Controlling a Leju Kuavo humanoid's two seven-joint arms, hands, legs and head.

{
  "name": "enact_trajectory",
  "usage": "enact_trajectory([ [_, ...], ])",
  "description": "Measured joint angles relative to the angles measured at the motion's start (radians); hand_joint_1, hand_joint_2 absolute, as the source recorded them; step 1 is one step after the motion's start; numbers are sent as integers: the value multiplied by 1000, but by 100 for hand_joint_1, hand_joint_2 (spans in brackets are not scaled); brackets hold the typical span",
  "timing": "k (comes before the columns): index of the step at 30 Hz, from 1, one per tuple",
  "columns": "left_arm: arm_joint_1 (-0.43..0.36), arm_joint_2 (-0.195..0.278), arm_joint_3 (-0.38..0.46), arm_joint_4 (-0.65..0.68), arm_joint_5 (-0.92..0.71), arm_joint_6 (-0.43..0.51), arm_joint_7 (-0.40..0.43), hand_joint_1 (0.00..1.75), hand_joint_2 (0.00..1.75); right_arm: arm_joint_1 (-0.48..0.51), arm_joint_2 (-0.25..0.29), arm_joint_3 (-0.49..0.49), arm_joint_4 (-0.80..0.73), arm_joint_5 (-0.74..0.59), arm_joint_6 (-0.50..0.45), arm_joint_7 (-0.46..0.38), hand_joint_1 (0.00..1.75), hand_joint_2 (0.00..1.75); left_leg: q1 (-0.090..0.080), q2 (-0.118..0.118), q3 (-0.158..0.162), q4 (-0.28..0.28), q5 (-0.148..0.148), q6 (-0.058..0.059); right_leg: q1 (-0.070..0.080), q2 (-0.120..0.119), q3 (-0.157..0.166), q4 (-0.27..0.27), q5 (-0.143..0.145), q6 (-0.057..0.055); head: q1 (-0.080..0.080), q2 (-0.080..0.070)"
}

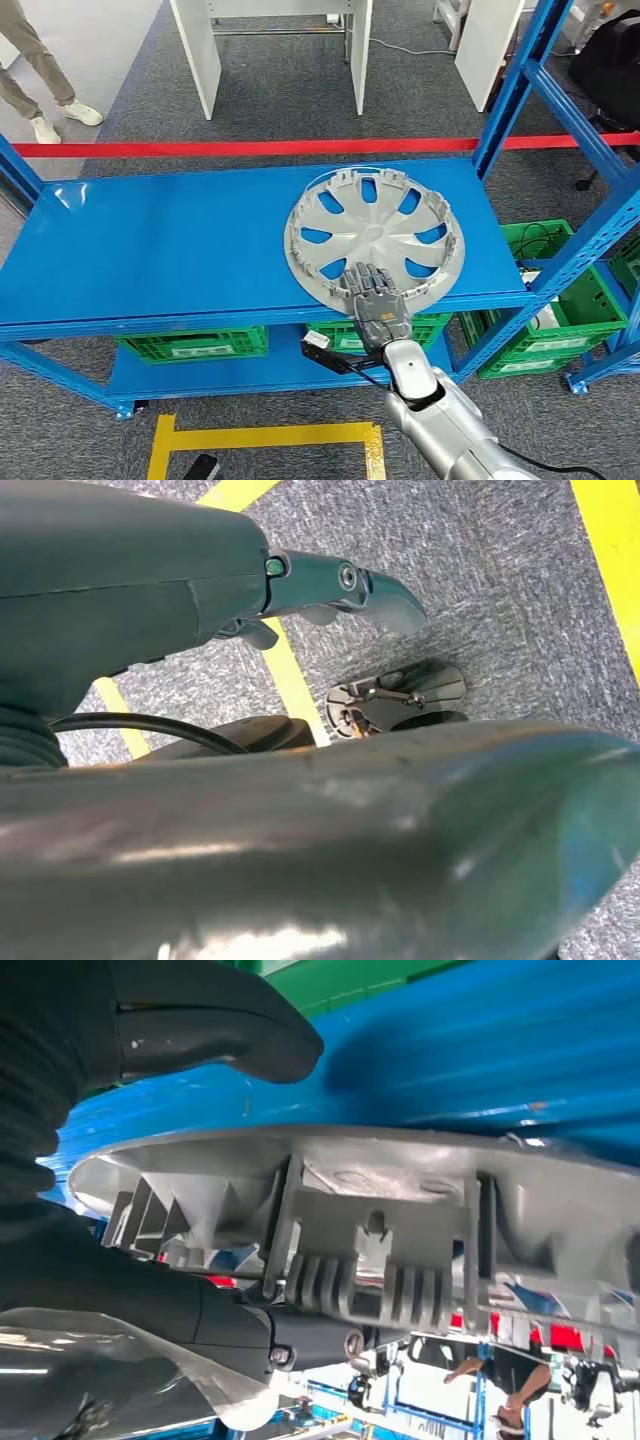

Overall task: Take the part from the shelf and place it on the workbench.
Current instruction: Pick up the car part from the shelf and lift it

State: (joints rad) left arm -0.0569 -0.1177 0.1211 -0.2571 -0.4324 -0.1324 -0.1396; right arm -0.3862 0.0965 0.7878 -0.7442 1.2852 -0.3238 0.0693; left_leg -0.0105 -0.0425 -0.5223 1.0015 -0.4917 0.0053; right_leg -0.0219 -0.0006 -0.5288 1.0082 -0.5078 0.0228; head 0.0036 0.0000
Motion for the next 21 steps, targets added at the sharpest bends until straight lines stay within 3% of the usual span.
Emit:
enact_trajectory([
  [21, -2, -4, -7, 0, 23, 8, 0, 0, 0, -27, 15, 14, 3, 68, -19, 62, 175, 175, 0, 1, 1, 0, 1, 0, 0, 2, 0, 0, 1, 1, 0, 0],
])
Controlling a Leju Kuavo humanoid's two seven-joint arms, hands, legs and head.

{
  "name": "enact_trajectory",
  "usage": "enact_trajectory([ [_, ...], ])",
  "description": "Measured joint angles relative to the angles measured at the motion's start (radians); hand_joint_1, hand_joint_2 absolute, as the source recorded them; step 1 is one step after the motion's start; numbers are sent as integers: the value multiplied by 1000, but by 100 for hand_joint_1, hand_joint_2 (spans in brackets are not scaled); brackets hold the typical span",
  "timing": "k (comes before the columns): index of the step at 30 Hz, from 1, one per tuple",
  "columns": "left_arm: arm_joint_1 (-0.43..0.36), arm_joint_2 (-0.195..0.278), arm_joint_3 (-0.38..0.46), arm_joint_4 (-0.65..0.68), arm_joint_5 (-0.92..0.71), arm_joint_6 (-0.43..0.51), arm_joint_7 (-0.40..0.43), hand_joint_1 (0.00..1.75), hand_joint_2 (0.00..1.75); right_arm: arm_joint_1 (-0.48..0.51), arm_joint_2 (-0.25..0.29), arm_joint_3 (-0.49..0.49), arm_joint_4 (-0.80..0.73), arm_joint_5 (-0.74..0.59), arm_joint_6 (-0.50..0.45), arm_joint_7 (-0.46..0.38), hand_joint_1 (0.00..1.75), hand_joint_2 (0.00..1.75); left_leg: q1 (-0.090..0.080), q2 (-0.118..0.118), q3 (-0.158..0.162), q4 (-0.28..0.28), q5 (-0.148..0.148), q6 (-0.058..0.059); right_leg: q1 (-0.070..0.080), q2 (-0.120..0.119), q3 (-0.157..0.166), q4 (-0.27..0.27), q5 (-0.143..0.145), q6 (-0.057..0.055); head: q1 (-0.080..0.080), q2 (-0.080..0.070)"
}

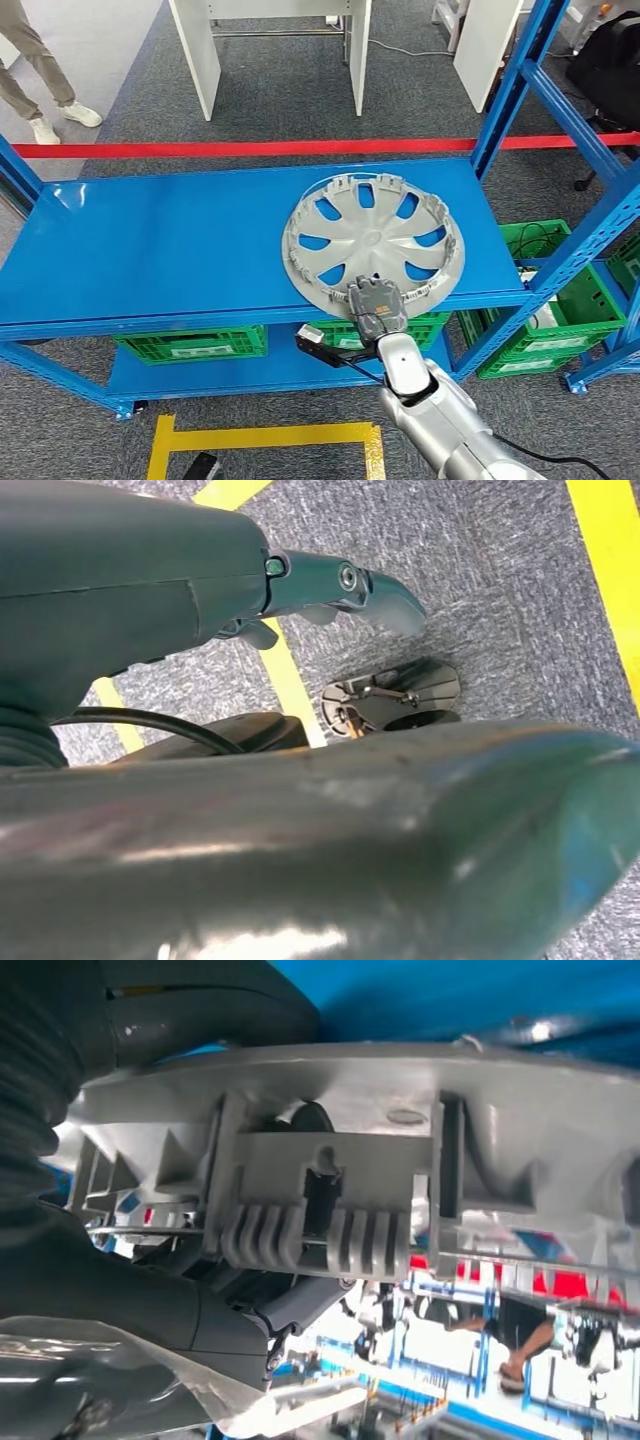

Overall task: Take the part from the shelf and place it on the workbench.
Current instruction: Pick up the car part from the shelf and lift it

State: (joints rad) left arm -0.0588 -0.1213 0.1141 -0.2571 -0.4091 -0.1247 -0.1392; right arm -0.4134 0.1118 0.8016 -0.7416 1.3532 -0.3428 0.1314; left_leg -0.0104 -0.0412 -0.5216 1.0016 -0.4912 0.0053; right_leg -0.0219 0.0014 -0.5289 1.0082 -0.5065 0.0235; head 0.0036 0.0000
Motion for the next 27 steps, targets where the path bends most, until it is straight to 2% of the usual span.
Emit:
enact_trajectory([
  [4, 0, 0, -1, 0, 9, 1, 0, 0, 0, 5, 0, 3, -18, 24, -17, 12, 175, 175, 0, 0, 0, 0, 1, 0, 0, 0, 0, 0, 1, 1, 0, 0],
  [10, 1, -1, -2, 0, 21, 5, -3, 0, 0, 22, -1, 0, -62, 56, -103, 25, 175, 175, 0, 1, -1, 0, 2, 1, 0, 0, -1, 0, 1, 1, 0, 0],
  [24, 1, -2, -16, 0, 22, 7, -4, 0, 0, 36, -2, -1, -93, 61, -109, 27, 175, 175, 0, 1, -6, 0, 2, 1, 0, 0, -6, 0, 1, 1, 0, 0],
  [27, 1, -2, -16, 0, 26, 9, -8, 0, 0, 46, -4, -3, -111, 78, -156, 28, 175, 175, 0, 1, -6, 0, 2, 1, 0, 0, -6, 0, 1, 1, 0, 0],
])
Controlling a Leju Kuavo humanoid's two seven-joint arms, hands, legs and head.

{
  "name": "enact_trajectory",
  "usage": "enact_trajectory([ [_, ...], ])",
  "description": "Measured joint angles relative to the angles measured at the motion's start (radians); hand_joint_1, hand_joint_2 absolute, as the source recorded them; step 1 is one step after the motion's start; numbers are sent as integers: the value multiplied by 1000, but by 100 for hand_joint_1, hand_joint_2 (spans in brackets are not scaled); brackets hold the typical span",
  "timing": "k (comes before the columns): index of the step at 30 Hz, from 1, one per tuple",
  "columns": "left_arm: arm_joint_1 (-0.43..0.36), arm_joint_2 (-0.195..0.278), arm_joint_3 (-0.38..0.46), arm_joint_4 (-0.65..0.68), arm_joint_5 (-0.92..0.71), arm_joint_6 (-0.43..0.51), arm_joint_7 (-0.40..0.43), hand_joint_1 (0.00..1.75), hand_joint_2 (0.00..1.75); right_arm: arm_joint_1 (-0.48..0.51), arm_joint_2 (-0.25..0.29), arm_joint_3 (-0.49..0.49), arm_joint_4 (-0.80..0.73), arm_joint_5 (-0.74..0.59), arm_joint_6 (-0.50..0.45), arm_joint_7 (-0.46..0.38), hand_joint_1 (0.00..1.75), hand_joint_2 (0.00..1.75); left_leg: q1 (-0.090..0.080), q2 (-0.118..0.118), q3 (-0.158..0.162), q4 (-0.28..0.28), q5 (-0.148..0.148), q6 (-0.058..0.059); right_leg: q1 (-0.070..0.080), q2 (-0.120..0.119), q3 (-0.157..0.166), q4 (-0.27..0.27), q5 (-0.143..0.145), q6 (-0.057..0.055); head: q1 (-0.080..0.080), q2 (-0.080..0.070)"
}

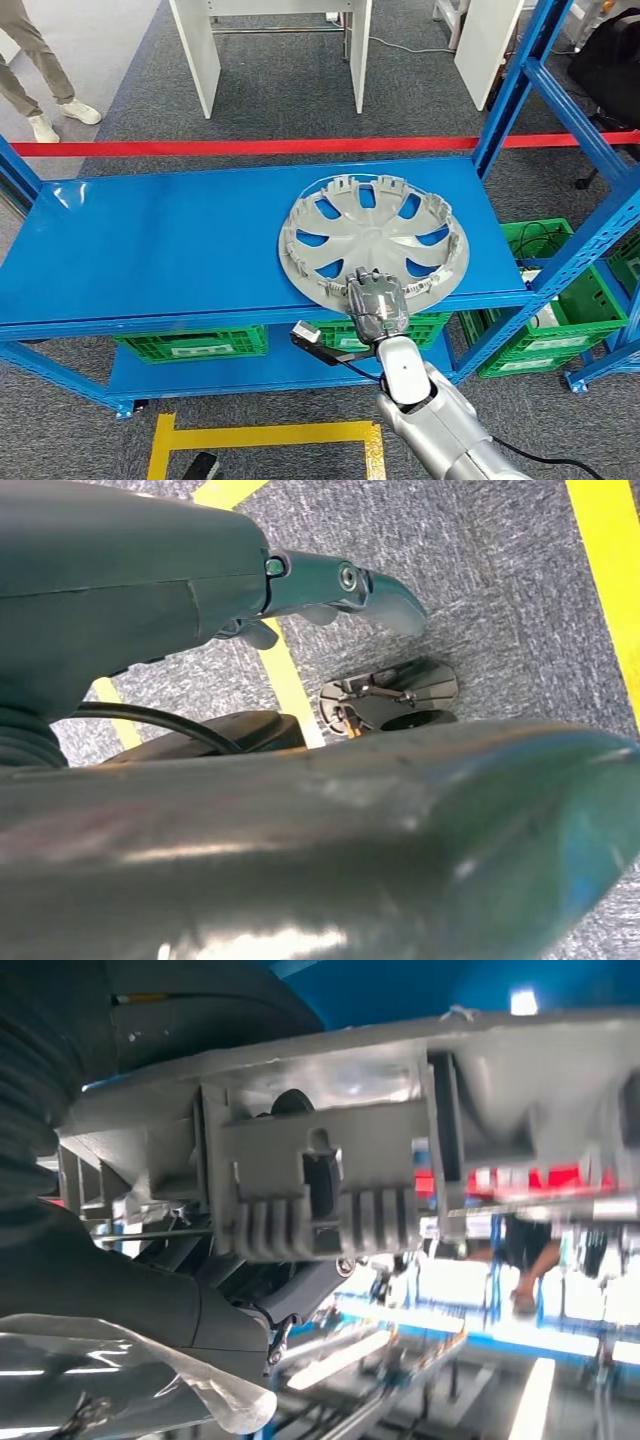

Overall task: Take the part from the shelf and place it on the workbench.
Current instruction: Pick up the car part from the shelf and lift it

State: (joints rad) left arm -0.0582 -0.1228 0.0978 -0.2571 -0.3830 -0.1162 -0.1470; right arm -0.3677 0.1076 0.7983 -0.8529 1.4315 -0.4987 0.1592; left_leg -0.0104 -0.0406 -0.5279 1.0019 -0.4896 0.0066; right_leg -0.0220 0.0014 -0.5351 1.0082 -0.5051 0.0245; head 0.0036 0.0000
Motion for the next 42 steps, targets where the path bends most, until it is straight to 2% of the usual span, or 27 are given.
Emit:
enact_trajectory([
  [3, 0, 0, 0, 0, 8, 3, -8, 0, 0, 32, -7, -11, -69, 42, -106, -10, 175, 175, 0, 0, -1, 0, 0, 0, 0, 0, -1, 0, 0, 0, 0, 0],
  [6, 1, -1, -1, 0, 16, 8, -11, 0, 0, 81, -19, -28, -187, 74, -161, -35, 175, 175, 0, 0, -4, 0, 0, 0, 0, 0, -3, 0, 0, 0, 0, 0],
  [11, 1, 0, -6, 0, 31, 9, -16, 0, 0, 149, -43, -65, -429, 78, -179, -113, 175, 175, 0, 0, -6, 0, 0, 0, 0, 0, -6, 0, 0, 0, 0, 0],
  [16, 0, 2, -10, 0, 46, 14, -16, 0, 0, 202, -53, -100, -677, 72, -182, -249, 175, 175, 0, 0, -7, 0, 0, 0, -1, 0, -6, 0, 0, 0, 0, 0],
  [22, -1, 3, -20, 0, 55, 19, -16, 0, 0, 231, -53, -133, -848, 50, -185, -331, 175, 175, 0, 0, -6, 0, 0, 0, 0, 0, -6, 0, 0, 0, 0, 0],
  [28, -1, 4, -37, 0, 77, 25, -15, 0, 0, 253, -53, -154, -887, 30, -185, -382, 175, 175, 0, 0, -6, 0, 0, 0, -1, 0, -6, 0, 0, 1, 0, 0],
  [32, -1, 8, -54, 0, 80, 25, -10, 0, 0, 269, -47, -173, -884, -4, -185, -495, 175, 175, 0, 0, -6, 0, 0, 0, -1, 0, -6, 0, 0, 1, 0, 0],
  [34, -1, 8, -57, 0, 79, 21, -10, 0, 0, 269, -46, -173, -872, -19, -185, -525, 175, 175, 0, 0, -6, 0, 0, 0, -1, 0, -6, 0, 0, 1, 0, 0],
  [37, -3, 9, -60, 0, 79, 13, -8, 0, 0, 244, -53, -141, -814, -42, -185, -497, 175, 175, 0, 1, -7, 0, 0, 0, 0, 1, -6, 0, 0, 1, 0, 0],
  [42, -8, 10, -75, 0, 82, 11, -7, 0, 0, 172, -80, -35, -699, -75, -181, -416, 175, 175, 0, 1, -7, 0, 1, 1, -1, 1, -6, 0, 1, 1, 0, 0],
])
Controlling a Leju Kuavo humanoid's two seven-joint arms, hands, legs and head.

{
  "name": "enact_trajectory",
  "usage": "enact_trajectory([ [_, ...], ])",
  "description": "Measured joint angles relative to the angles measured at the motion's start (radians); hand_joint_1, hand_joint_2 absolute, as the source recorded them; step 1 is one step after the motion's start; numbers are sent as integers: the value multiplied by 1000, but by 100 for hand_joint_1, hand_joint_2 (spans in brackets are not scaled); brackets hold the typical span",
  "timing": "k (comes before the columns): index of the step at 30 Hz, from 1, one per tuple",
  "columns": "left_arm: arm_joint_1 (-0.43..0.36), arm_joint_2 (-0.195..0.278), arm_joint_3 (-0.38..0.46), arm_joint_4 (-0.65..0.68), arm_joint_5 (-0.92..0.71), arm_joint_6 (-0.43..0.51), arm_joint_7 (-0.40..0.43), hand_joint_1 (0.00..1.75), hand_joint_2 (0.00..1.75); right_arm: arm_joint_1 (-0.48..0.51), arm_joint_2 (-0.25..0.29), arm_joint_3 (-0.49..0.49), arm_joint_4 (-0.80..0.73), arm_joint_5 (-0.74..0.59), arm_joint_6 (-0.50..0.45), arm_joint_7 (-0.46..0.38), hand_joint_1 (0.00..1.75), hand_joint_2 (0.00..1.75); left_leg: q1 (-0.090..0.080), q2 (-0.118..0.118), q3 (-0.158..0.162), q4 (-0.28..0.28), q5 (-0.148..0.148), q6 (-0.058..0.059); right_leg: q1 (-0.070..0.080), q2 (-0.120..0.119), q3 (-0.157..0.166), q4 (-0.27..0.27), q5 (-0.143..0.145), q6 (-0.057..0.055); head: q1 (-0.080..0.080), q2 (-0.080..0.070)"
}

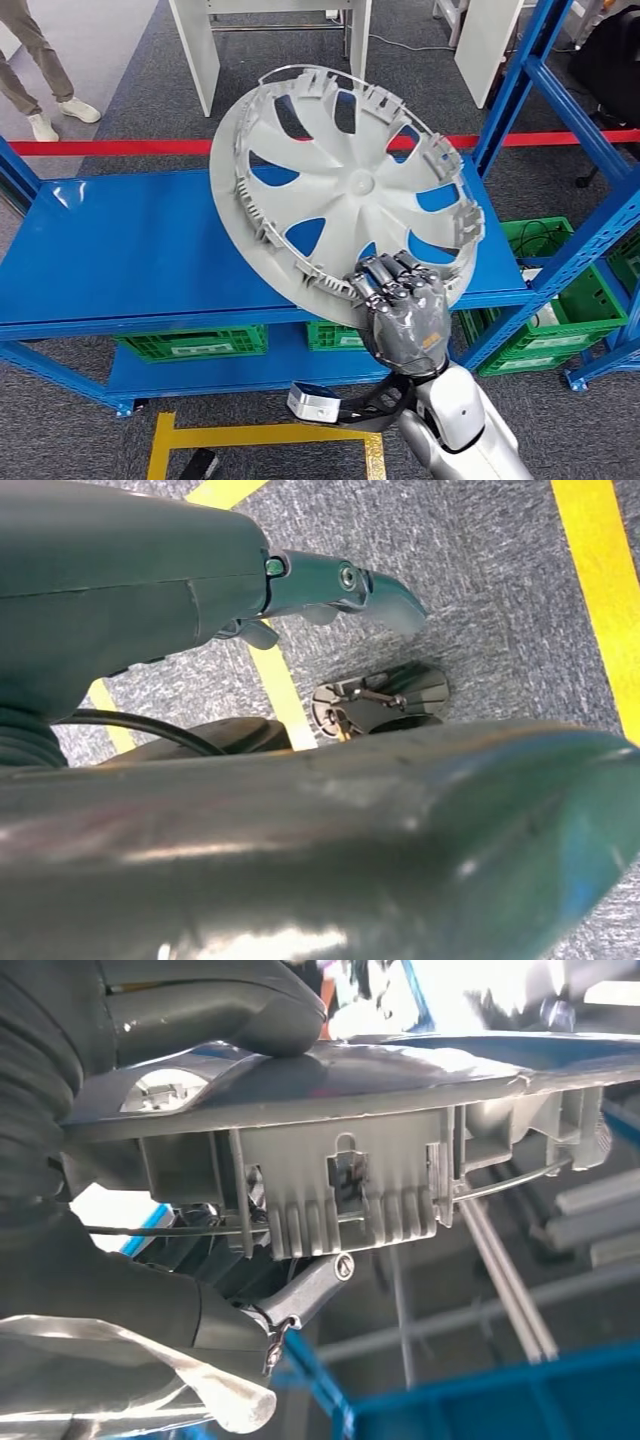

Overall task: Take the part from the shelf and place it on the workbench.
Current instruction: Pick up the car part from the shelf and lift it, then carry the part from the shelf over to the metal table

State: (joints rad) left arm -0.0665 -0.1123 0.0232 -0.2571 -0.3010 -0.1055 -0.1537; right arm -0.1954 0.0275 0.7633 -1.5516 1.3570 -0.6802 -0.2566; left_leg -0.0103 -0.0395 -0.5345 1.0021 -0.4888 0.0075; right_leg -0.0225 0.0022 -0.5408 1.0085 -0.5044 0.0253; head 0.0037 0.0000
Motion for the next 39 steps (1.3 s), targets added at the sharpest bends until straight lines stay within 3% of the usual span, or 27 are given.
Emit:
enact_trajectory([
  [7, -6, 5, -16, 0, 0, -3, 6, 0, 0, -106, -34, 163, 127, -33, 32, 76, 175, 175, 0, 0, 0, 0, 0, 0, 0, 0, 0, 0, 0, 0, 0, 0],
  [13, -9, 7, -28, 0, -4, -3, 9, 0, 0, -141, -44, 224, 171, -33, 35, 96, 175, 175, 0, 0, -1, 0, 0, 0, 0, 0, -1, 0, 0, 0, 0, 0],
  [39, -14, 12, -70, 0, 20, 41, 12, 0, 0, -192, -74, 284, 197, 4, 12, 203, 175, 175, 0, 0, 0, 0, 0, 0, 0, 0, -1, 0, 0, 0, 0, 0],
])
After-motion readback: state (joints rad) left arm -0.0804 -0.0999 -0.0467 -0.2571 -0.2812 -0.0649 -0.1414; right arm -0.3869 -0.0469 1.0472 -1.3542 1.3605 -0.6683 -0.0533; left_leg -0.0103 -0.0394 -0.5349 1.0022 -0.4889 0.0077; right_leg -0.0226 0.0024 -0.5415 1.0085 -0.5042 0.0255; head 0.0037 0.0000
